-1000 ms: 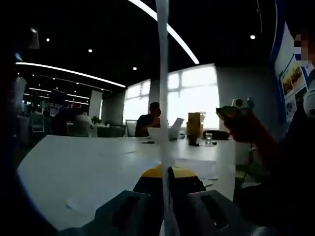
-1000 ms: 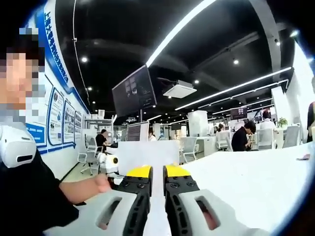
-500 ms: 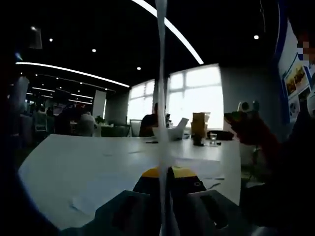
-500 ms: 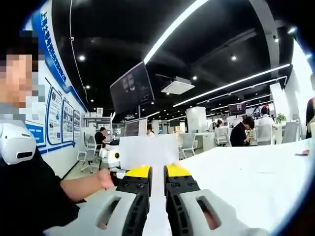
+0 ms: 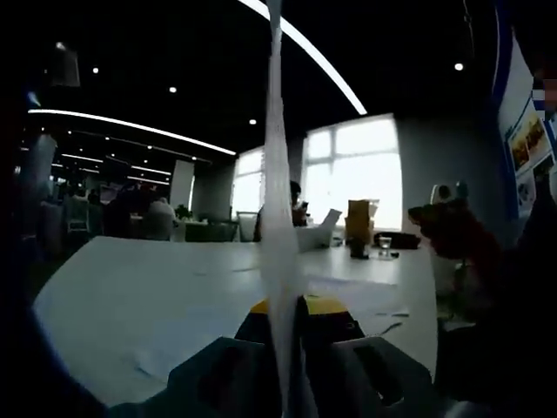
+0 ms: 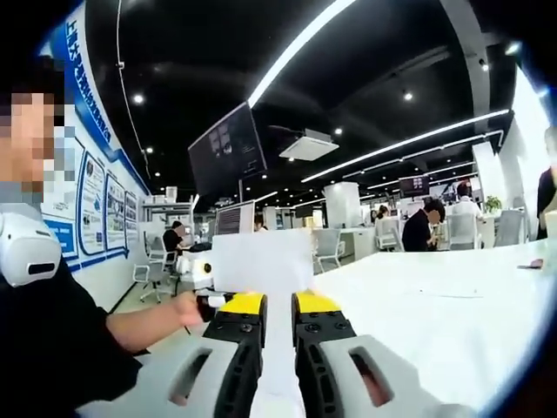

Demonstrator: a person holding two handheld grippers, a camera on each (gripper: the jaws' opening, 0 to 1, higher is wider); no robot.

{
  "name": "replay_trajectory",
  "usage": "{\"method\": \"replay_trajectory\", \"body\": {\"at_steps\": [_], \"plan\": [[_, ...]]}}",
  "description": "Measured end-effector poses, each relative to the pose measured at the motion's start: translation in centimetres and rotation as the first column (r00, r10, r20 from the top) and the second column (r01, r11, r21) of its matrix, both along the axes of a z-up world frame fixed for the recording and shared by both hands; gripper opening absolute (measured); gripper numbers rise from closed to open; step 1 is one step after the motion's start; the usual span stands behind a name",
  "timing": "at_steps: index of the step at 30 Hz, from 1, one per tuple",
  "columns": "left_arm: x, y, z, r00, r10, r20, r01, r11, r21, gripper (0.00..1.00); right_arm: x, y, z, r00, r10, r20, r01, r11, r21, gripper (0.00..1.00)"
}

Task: Organize the stack of printing papers by aligning and flattening the scattered papers on the table

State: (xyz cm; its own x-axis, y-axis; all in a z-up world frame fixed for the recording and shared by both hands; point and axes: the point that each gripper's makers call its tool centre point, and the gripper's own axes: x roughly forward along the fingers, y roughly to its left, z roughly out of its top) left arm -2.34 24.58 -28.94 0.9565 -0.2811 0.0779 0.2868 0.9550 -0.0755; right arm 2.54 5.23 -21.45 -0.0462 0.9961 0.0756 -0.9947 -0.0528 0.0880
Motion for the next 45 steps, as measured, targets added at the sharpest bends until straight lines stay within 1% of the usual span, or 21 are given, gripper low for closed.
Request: {"method": "replay_trajectory", "body": {"at_steps": [3, 14, 17, 20, 23, 30, 35, 45], "plan": [[0.3, 0.4, -0.3, 1.000, 0.008, -0.006, -0.008, 1.000, 0.017, 0.06, 0.1, -0.1, -0.1, 1.000, -0.004, 0.002, 0.004, 1.000, -0.006, 0.08], [0.9, 1.8, -1.5, 0.999, 0.029, -0.014, -0.029, 0.999, 0.015, 0.06, 0.5, -0.5, -0.7, 1.000, -0.013, -0.003, 0.013, 1.000, -0.021, 0.10], [0.9, 2.3, -1.8, 0.999, 0.035, -0.004, -0.035, 0.999, 0.003, 0.06, 0.5, -0.4, -0.9, 1.000, -0.010, -0.004, 0.010, 1.000, -0.027, 0.10], [0.7, 2.5, -1.7, 0.999, 0.023, 0.025, -0.022, 0.999, -0.024, 0.06, 0.4, -0.3, -1.2, 1.000, -0.007, -0.008, 0.007, 0.999, -0.034, 0.11], [0.7, 2.8, -1.9, 0.999, 0.022, 0.024, -0.021, 0.999, -0.041, 0.06, 0.4, -0.2, -1.4, 1.000, -0.006, -0.010, 0.005, 0.999, -0.039, 0.11], [0.9, 3.2, -2.5, 1.000, 0.021, 0.016, -0.020, 0.999, -0.049, 0.06, 0.3, 0.0, -1.8, 1.000, -0.002, -0.016, 0.002, 0.999, -0.047, 0.11], [1.0, 3.8, -2.9, 1.000, 0.022, 0.019, -0.021, 0.997, -0.068, 0.06, 0.4, 0.1, -2.0, 1.000, -0.002, -0.023, 0.001, 0.999, -0.051, 0.11], [1.4, 3.9, -3.0, 0.999, 0.012, 0.035, -0.010, 0.998, -0.058, 0.06, 0.4, -0.1, -2.3, 0.999, -0.004, -0.032, 0.002, 0.999, -0.053, 0.11]]}}
